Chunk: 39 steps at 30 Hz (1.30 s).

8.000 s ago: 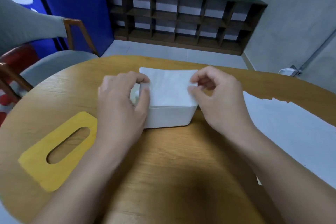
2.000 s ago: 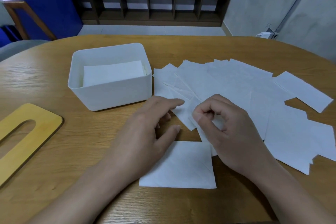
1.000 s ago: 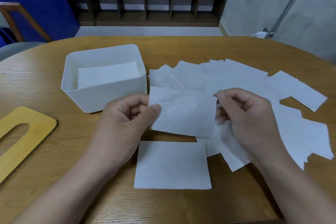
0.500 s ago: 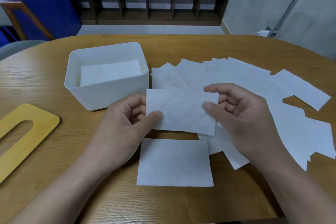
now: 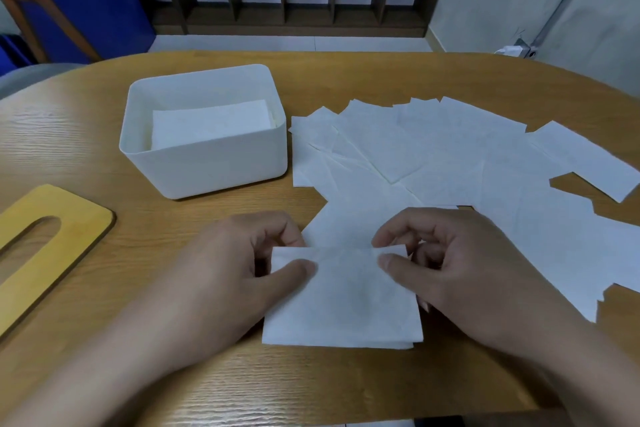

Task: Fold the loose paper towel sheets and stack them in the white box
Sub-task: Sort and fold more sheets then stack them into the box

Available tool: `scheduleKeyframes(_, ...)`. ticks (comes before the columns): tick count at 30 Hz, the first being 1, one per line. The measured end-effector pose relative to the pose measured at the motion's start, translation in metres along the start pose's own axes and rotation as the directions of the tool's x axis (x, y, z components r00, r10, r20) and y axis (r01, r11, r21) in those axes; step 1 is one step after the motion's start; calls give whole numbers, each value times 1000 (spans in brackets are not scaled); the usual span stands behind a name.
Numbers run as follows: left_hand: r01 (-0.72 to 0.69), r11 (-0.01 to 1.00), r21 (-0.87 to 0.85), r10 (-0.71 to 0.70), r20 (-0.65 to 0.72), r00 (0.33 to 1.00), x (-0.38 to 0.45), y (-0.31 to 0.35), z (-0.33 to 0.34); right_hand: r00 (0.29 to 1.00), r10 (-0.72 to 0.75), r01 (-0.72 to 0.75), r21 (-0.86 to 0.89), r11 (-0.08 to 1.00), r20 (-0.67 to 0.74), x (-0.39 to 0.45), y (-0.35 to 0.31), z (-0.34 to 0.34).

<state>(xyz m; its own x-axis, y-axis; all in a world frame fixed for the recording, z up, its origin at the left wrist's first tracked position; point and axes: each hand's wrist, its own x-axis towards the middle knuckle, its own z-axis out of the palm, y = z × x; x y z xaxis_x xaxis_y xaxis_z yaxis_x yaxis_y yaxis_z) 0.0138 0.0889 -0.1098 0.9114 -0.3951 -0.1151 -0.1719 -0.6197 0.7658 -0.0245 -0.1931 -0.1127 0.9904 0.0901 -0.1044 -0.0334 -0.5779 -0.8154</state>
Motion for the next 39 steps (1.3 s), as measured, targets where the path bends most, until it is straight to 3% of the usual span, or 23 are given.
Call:
scheduleKeyframes(9, 33, 977, 211, -47, 60, 997, 4, 0, 0, 993, -91, 108, -295, 949, 71, -1, 3, 7)
scheduleKeyframes(12, -1, 978, 211, 3, -7, 1000, 7, 1, -3, 988, -150, 155, -362, 919, 42, 0, 1, 5)
scheduleKeyframes(17, -64, 958, 281, 129, -220, 967, 28, -2, 10, 981, -191, 178, -321, 930, -11, 1, -1, 6)
scheduleKeyframes(23, -67, 898, 434, 158, -178, 971, 47, 5, 35, 977, -197, 212, -332, 919, 79, 3, 3, 16)
scheduleKeyframes(29, -61, 949, 310, 99, -108, 989, 53, 15, 35, 967, -239, 254, -361, 897, 85, 4, 5, 18)
scheduleKeyframes(32, -107, 960, 257, 134, -89, 987, 52, 17, 37, 967, -240, 254, -362, 897, 83, 4, 4, 17)
scheduleKeyframes(36, -137, 979, 153, 157, -127, 979, 46, 19, 41, 962, -253, 272, -369, 889, 101, 4, 4, 15)
scheduleKeyframes(39, -135, 991, 7, 133, -237, 962, 47, 17, 39, 959, -263, 284, -387, 877, 109, 4, 4, 16)
